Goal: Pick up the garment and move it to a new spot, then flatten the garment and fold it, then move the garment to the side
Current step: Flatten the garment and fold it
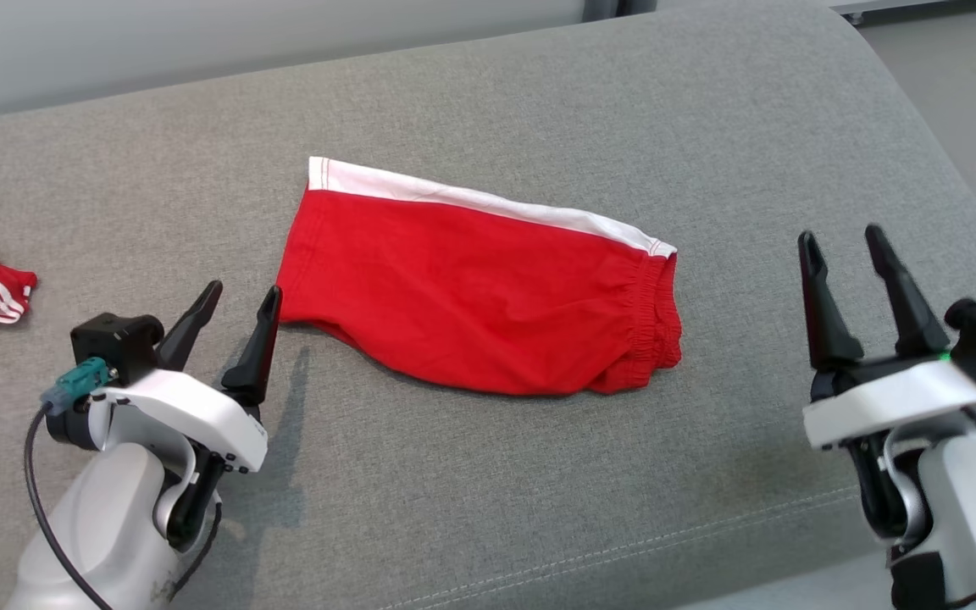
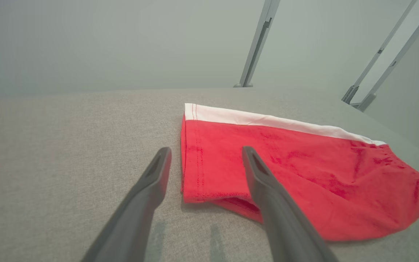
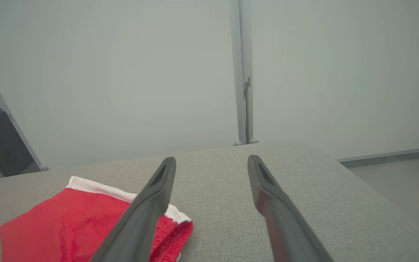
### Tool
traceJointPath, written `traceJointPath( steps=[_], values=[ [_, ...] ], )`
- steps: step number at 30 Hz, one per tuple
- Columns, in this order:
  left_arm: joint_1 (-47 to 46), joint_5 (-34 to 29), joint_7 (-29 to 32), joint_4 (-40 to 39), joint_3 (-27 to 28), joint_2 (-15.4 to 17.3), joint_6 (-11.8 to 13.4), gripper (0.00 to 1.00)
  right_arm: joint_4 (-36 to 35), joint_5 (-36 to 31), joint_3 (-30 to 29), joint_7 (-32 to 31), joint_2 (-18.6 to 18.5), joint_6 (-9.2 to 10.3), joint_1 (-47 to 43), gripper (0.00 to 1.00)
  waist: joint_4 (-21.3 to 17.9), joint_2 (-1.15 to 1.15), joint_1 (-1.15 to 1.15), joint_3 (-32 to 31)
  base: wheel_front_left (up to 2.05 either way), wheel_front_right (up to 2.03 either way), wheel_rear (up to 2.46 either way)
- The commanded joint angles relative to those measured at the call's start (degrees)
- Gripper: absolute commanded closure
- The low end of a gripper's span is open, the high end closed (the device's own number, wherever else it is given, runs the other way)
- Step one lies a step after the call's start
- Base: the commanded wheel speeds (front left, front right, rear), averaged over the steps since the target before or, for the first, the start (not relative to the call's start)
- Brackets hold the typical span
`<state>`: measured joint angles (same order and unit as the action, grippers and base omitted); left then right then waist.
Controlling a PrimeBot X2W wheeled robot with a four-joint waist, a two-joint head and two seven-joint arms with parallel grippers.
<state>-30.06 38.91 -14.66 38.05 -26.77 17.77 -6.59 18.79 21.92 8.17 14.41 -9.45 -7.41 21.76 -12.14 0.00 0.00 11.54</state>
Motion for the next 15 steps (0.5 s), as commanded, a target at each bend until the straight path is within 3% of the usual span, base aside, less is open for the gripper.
traceJointPath(
  steps=[1, 8, 15],
  values=[
    [-0.7, -0.5, -0.3, -0.6, 2.6, 1.4, -0.4, 0.00, -1.8, -0.7, 0.7, 0.6, -0.3, -0.08, -0.7, 0.00, -0.3, 0.00, 0.00, 0.3, 0.00, 0.00, 0.00],
    [-1.7, -0.8, -0.3, 4.4, 6.7, -1.2, -0.8, 0.00, -1.4, -1.6, 0.5, 0.6, 1.1, -0.08, -2.5, 0.00, -2.4, 0.00, 0.00, 1.9, 0.00, 0.00, 0.00],
    [-6.2, 2.4, -0.3, 11.0, 6.3, -1.8, -0.9, 0.00, -0.7, -1.2, 1.0, 0.6, 1.7, -0.08, -2.5, 0.00, -4.8, 0.00, 0.00, 3.6, 0.00, 0.00, 0.00]
  ],
)
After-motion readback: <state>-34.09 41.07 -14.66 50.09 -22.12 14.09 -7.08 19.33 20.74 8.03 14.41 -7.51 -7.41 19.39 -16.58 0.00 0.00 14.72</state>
